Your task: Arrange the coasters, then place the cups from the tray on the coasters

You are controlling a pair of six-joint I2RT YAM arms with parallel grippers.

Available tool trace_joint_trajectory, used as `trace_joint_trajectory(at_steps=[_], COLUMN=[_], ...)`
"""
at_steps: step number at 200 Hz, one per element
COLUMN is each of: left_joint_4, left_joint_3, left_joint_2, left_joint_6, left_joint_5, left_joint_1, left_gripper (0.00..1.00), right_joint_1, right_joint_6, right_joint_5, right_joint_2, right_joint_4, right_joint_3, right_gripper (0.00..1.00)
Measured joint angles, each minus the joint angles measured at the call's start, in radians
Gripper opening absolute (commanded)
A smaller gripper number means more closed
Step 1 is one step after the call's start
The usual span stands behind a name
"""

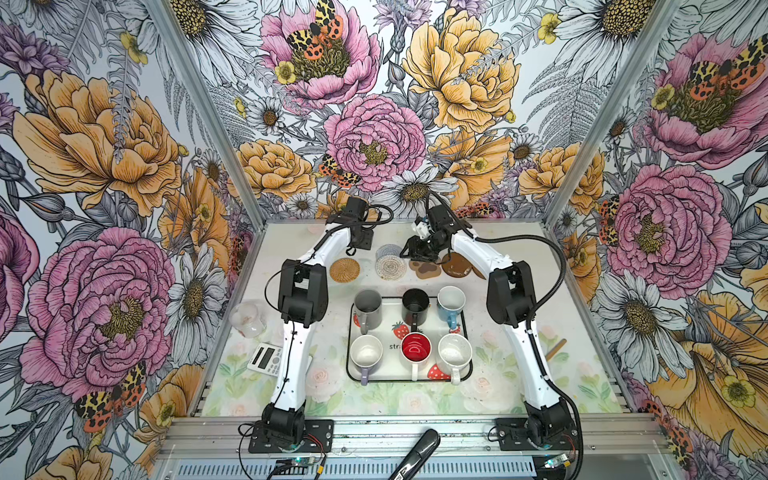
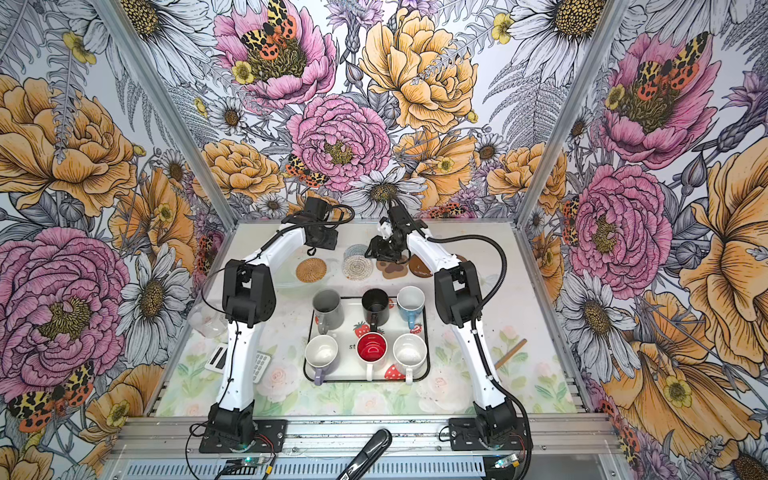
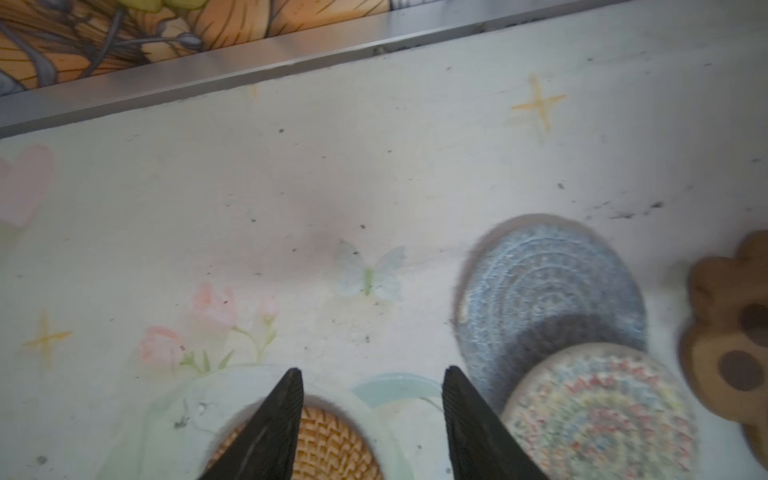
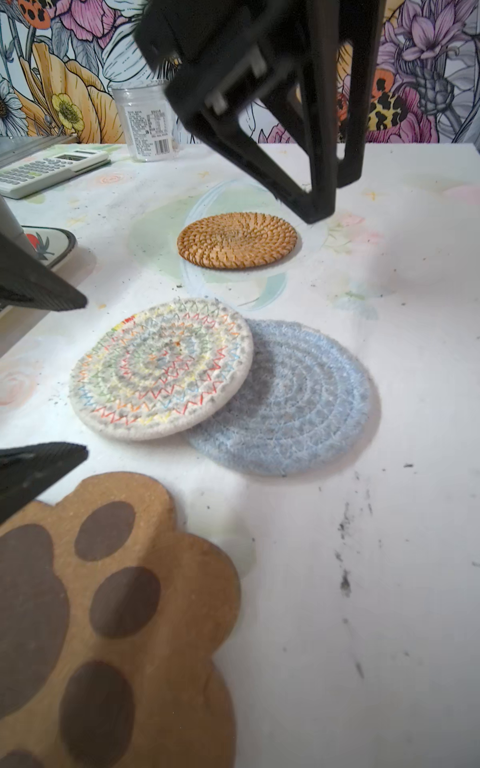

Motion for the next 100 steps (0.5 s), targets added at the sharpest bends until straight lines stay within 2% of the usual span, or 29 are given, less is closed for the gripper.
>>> trace_joint_trajectory(at_steps=[51, 100], left_joint_4=[0.002, 0.021], left_joint_3=[0.002, -0.056], left_joint_2=[0.001, 0.001], left_joint_6=[-0.049, -0.081], left_joint_5=[0.142, 0.190], left_joint_1=[-0.059, -0.050], left_gripper=[0.54, 0.54], right_joint_1=[0.000, 0.010], right_joint_6=[0.003, 0.003], right_joint_5=[-0.011, -0.022], right_joint_2=[0.065, 0.071], right_joint_4=[0.000, 0.000], right_joint_3=[0.031, 0.037], right_gripper=[0.54, 0.54])
